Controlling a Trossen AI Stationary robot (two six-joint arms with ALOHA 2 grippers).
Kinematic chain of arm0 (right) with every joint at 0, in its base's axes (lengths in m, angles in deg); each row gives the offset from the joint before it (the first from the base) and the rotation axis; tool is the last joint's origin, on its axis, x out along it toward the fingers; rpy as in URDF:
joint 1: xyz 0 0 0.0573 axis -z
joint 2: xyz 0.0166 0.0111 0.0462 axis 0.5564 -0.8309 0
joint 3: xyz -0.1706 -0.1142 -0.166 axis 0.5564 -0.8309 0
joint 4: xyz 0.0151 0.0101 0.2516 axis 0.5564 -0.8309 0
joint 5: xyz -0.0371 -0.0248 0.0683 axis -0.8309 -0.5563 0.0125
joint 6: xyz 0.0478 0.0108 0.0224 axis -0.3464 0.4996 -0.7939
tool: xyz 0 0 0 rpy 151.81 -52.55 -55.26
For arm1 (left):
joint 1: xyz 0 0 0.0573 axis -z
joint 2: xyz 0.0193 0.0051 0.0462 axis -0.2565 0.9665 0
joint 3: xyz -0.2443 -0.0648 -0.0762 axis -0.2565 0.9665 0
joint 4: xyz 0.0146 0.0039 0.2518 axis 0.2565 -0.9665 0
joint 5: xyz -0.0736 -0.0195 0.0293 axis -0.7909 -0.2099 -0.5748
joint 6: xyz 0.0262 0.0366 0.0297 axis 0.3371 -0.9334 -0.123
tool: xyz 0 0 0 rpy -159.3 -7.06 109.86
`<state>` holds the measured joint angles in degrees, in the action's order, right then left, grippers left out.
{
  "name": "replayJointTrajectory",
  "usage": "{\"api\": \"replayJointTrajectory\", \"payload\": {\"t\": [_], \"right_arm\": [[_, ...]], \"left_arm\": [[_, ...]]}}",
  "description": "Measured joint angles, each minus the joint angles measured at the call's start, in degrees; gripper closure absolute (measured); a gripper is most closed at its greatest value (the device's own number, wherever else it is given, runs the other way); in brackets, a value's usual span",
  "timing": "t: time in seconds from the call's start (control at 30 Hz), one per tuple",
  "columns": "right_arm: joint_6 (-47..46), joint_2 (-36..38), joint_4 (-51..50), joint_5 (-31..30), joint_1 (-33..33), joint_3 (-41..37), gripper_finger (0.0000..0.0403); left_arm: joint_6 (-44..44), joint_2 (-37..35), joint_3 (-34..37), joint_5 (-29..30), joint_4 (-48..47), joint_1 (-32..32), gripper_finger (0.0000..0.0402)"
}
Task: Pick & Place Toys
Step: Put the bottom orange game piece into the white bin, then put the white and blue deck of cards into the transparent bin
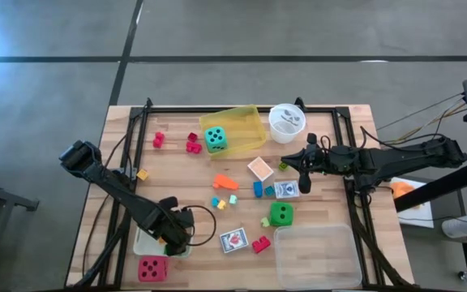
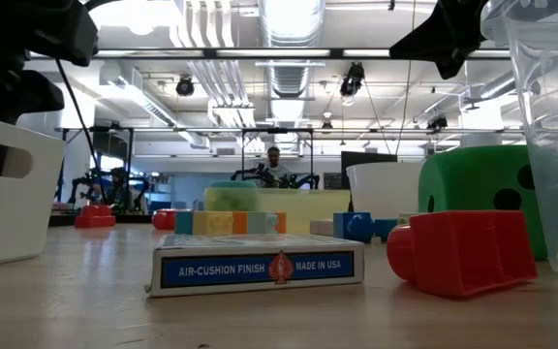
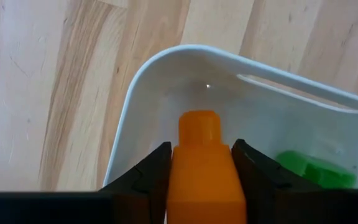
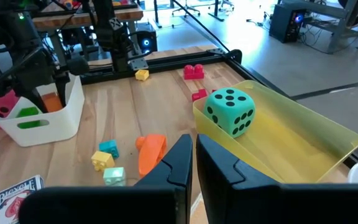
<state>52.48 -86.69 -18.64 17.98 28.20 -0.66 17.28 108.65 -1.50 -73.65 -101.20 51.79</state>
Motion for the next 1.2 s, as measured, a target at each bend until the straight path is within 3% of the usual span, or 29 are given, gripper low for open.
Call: {"api": "replayJointTrajectory", "payload": {"t": [0.87, 1.2], "right_arm": [[0.00, 0.02, 0.00, 0.00, 0.00, 0.00, 0.0383], [0.00, 0.01, 0.00, 0.00, 0.02, 0.00, 0.0383]], "left_arm": [[1.57, -0.15, -1.06, -2.27, 0.24, -0.93, 0.0237], [2.70, -0.19, -1.09, -6.05, 0.68, -2.21, 0.0114]]}}
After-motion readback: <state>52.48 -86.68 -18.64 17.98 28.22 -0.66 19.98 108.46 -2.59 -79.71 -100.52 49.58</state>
